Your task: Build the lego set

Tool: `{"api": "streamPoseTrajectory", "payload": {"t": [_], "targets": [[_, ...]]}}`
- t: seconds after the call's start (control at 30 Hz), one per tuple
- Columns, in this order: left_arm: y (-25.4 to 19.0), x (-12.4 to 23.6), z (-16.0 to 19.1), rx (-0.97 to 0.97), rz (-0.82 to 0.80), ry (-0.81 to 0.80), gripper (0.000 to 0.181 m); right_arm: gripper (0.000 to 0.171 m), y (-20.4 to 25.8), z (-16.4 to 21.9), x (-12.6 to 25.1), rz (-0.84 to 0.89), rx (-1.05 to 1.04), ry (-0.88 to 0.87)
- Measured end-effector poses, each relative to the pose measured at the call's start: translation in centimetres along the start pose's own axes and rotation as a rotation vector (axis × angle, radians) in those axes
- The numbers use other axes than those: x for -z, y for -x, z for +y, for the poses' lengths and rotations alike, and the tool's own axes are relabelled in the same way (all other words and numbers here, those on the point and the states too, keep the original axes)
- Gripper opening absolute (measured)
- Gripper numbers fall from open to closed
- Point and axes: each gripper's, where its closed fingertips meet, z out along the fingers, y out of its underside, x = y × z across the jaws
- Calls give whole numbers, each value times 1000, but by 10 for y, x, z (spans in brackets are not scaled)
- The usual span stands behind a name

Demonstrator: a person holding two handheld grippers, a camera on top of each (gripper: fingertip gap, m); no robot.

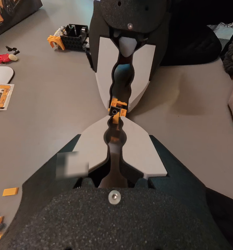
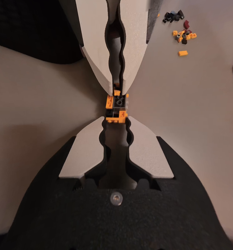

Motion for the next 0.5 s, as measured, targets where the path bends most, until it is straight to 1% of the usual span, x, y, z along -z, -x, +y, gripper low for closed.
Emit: {"api": "streamPoseTrajectory", "payload": {"t": [0.1,0.17,0.3,0.37,0.5], "targets": [[0,1,-2,-15,-12,-7,8,26,-3,-4,12,-12,-32,40],[0,-1,2,-22,-16,18,8,26,-8,-5,20,26,5,92],[-2,-5,6,-52,-23,55,8,26,-4,-17,30,12,41,161],[-5,-6,6,-61,-18,60,8,26,0,-21,30,-8,59,212],[-6,-8,8,-59,-13,74,8,25,3,-34,20,-15,68,215]]}}
